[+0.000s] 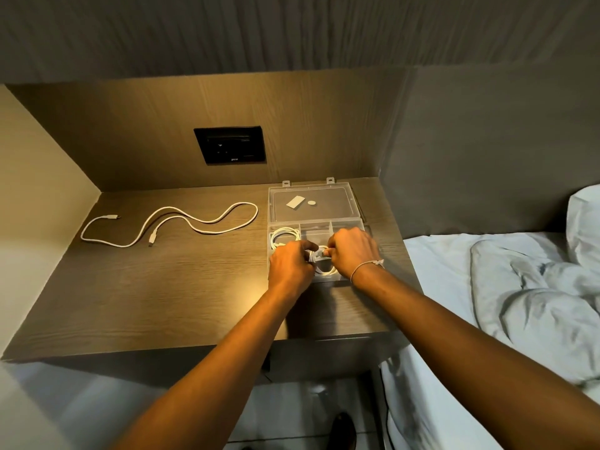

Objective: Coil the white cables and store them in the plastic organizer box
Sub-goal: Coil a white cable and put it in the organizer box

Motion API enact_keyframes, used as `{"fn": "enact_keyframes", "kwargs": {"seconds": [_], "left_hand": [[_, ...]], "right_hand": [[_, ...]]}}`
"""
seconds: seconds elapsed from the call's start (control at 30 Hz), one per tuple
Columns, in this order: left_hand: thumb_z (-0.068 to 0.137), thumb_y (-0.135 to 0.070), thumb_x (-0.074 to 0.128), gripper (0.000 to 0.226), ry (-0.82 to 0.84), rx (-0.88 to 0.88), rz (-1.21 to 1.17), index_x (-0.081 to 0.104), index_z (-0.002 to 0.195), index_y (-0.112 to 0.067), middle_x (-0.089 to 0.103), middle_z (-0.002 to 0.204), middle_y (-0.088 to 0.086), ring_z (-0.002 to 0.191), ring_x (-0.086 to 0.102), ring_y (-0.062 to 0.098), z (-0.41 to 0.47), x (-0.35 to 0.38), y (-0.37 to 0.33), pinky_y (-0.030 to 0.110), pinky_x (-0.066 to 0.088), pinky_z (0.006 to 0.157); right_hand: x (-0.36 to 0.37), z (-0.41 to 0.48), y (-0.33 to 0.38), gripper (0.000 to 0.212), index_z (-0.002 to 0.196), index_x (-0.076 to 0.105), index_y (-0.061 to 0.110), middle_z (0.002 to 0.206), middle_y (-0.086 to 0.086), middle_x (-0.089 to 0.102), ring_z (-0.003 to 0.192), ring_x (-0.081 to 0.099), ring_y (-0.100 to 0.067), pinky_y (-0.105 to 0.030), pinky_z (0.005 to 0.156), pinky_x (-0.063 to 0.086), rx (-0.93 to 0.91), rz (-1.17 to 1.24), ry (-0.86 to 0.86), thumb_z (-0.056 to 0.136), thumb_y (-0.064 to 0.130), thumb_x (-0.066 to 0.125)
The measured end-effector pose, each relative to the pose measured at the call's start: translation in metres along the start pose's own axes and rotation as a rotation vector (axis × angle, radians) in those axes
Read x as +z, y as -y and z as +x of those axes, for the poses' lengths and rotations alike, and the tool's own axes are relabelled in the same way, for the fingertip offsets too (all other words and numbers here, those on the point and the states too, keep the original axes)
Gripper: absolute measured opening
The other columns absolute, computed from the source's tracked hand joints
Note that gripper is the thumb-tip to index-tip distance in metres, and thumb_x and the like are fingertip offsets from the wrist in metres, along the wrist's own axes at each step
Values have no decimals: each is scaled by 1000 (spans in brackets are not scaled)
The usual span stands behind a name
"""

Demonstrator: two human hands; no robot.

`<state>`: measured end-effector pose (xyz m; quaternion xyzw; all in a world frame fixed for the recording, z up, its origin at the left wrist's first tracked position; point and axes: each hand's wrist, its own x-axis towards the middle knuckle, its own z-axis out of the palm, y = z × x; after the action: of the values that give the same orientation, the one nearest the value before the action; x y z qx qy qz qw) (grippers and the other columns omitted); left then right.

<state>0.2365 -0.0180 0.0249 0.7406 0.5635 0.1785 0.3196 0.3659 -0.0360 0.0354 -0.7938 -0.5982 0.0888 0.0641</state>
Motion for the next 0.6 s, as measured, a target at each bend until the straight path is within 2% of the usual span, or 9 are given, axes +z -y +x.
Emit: {"fn": "enact_keyframes", "kwargs": {"seconds": [0.3,0.47,0.6], "left_hand": [[81,-4,73,38,-73,74,33,68,116,-18,73,110,7,94,69,21,-5,2,4,37,58,83],[84,-25,73,35,-120,219,390,66,118,-24,70,112,2,103,51,23,-9,7,11,32,42,75],[86,-41,67,38,-84,223,574,66,122,-27,57,120,4,109,43,24,-2,2,12,34,38,79]], "right_hand": [[0,-1,9,19,97,75,15,98,-14,73,100,66,-31,-36,71,48,-83,-165,20,81,25,74],[7,-2,10,22,105,74,18,110,-9,68,116,55,-29,-41,84,51,-73,-269,-9,84,24,74],[12,-1,4,21,106,75,19,108,-8,70,113,56,-27,-40,85,50,-83,-273,11,87,26,70]]}}
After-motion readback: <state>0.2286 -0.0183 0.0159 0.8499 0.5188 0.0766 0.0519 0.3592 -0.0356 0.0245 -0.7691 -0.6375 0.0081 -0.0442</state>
